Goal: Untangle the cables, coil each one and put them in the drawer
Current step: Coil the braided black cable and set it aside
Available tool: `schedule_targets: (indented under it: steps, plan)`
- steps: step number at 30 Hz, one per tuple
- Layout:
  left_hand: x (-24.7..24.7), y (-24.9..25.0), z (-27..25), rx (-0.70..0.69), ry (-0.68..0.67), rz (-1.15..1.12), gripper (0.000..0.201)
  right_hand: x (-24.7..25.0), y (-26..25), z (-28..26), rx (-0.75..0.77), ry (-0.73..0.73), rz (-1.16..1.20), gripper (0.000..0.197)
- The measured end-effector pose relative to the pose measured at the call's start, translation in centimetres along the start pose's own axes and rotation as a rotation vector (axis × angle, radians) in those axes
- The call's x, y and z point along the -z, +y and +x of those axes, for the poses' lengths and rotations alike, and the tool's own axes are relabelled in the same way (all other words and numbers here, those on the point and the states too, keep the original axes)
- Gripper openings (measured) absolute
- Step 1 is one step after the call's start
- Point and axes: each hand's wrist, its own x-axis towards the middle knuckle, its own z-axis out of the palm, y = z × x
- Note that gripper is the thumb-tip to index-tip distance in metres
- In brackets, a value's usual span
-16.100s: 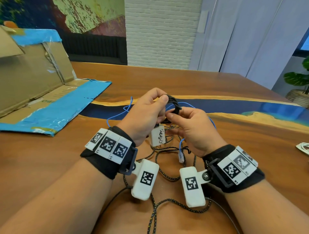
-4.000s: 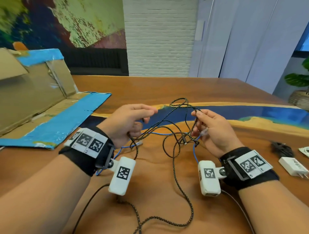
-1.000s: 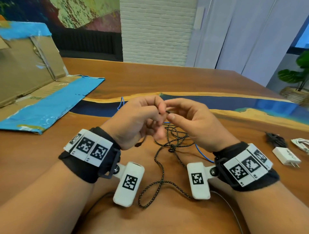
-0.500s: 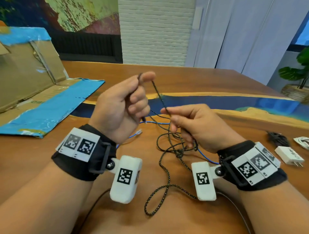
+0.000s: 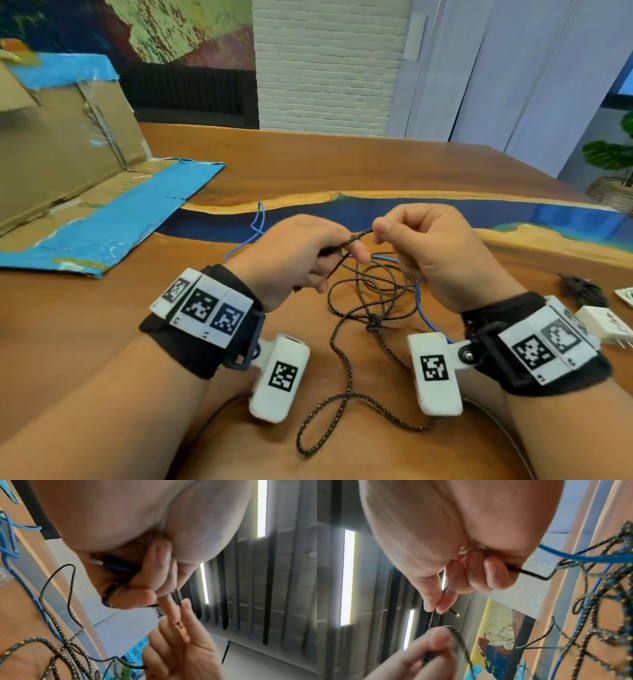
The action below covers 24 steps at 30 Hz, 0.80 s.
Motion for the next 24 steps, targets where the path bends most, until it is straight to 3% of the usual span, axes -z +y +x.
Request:
schedule_targets:
  steps: [2, 4, 9, 12, 15, 17, 19, 21, 24]
  plan:
    - [0.2, 0.4, -0.2, -0.014, 0.003, -0.13, 0.044, 0.4, 0.6, 0.3, -0.002, 0.13, -0.038, 0.027]
    - [0.1, 0.6, -0.3, -0.086, 0.04, -0.289, 0.041, 0.4, 1.0, 0.4, -0.028, 0.138, -0.045, 0.022]
    - [-0.5, 0.9, 0.3, -0.248, 0.207, -0.589, 0.034, -0.8, 0.7, 0.1, -0.145, -0.174, -0.173, 0.025]
    - [-0.7, 0.7, 0.5, -0.204, 0.281, -0.514, 0.027, -1.8, 0.3, -0.2, -0.179, -0.414, -0.345, 0.025]
    - [-0.1, 0.0, 0.8, -0.109, 0.364, -0.208, 0.039, -2.2, -0.1, -0.8, -0.17, -0.533, -0.327, 0.031]
    - [0.1, -0.6, 0.9, -0.066, 0.324, 0.046, 0.03, -2.1, -0.3, -0.9, -0.114, -0.484, -0.237, 0.026]
    - [0.0, -0.8, 0.7, -0.033, 0.188, 0.186, 0.029, -1.6, 0.2, -0.4, -0.09, -0.301, -0.107, 0.03]
    - [-0.3, -0.5, 0.4, 0.013, 0.063, 0.186, 0.043, -1.1, 0.6, 0.0, -0.088, -0.102, 0.017, 0.031]
    - [-0.3, 0.5, -0.2, 0.053, -0.037, -0.026, 0.049, -0.7, 1.1, 0.4, -0.087, 0.101, 0.096, 0.035]
